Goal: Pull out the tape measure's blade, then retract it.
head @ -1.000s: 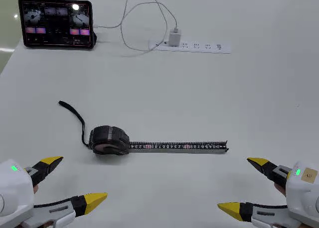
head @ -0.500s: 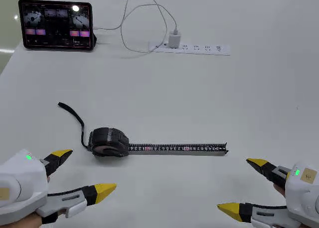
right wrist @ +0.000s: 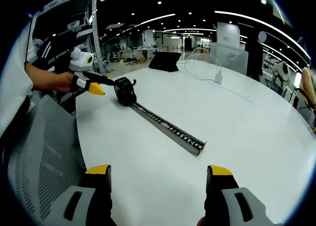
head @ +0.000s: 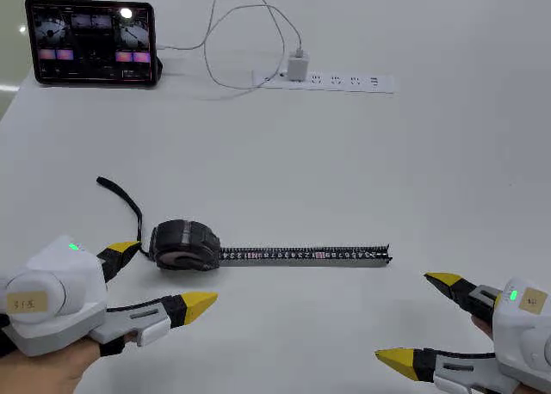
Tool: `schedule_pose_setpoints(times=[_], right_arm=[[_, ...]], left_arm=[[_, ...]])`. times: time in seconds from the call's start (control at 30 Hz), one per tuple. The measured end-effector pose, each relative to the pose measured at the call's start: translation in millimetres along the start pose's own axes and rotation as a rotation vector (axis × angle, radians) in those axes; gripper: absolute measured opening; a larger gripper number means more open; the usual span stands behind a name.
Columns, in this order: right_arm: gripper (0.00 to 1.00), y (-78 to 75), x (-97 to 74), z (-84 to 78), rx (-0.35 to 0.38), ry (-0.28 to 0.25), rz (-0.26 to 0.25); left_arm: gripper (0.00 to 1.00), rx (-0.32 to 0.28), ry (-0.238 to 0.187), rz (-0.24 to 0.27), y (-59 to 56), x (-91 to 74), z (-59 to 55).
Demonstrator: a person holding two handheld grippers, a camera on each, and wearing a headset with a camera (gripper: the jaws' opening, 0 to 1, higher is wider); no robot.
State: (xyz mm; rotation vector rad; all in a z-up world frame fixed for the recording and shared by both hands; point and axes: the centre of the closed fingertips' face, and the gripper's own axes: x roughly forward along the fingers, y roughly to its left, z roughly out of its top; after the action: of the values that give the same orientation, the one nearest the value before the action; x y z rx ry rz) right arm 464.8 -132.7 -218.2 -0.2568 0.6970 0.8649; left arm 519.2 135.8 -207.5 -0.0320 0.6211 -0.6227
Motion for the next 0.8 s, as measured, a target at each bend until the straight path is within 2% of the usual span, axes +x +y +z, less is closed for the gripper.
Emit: schedule_pose_setpoints(times=[0.2, 0.47, 0.8], right_arm=[[0.77, -0.3, 0.0, -2.4, 0.004, 0.003, -0.001], [0.77, -1.7, 0.8, -1.8, 0.004, 0.004, -0.001], [0.72, -2.0, 2.9, -0.9, 0.007, 0.002, 0.012]], left_arm=[[0.80, -0.016, -0.005, 0.003, 3.4, 7.4, 1.8], [0.80, -0.025, -0.012, 0.001, 1.2, 13.6, 4.1], [0.79, -0.039, -0.016, 0.023, 2.4, 14.6, 4.6]])
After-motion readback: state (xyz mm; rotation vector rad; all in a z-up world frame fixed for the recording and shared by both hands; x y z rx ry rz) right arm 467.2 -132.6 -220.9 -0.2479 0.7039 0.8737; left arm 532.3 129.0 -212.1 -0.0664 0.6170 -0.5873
